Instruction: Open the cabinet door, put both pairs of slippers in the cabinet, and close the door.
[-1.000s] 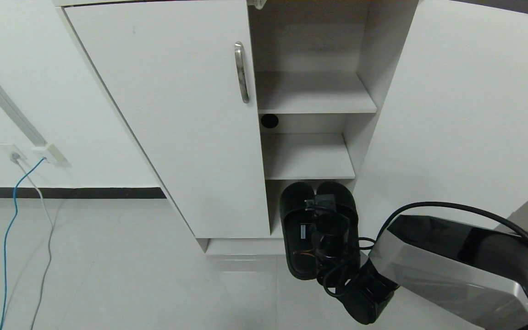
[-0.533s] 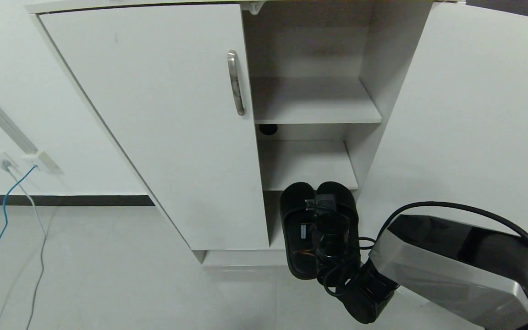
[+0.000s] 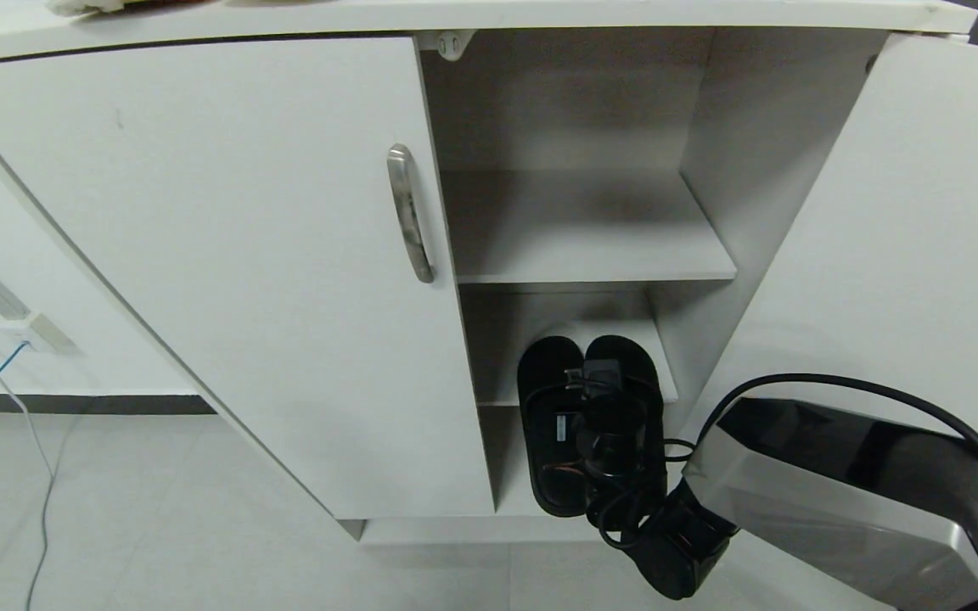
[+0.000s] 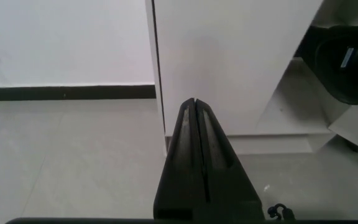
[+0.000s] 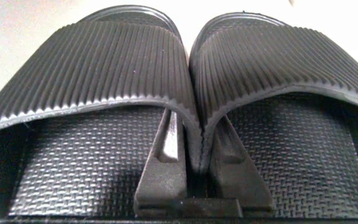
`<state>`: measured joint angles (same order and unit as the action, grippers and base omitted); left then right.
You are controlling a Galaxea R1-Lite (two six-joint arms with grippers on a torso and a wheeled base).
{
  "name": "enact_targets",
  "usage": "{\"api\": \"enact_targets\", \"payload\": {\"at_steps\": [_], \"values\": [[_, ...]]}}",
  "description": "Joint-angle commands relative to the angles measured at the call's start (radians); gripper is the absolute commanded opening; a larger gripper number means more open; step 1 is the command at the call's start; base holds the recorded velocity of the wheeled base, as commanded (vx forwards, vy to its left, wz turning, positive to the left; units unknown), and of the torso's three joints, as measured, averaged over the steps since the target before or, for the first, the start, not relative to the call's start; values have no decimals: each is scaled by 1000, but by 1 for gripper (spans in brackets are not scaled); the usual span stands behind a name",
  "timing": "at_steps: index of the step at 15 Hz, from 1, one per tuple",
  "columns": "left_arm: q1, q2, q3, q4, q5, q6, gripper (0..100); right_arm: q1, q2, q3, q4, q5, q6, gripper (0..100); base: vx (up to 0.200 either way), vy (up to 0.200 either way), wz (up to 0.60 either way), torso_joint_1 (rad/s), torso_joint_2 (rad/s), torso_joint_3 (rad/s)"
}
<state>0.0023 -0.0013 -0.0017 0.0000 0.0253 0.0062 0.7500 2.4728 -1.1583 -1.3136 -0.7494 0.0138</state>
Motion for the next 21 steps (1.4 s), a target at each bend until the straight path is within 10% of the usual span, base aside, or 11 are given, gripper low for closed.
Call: {"api": "enact_targets", "payload": {"at_steps": [1,21], "values": [[1,1,0,2,1,0,0,-3,3,-12,7,8,0,0,0,0,0,0,0,0],[1,1,0,0,7,-2,0,-147,173,-664,487,143,44,0,0,0,0,0,0,0]]}}
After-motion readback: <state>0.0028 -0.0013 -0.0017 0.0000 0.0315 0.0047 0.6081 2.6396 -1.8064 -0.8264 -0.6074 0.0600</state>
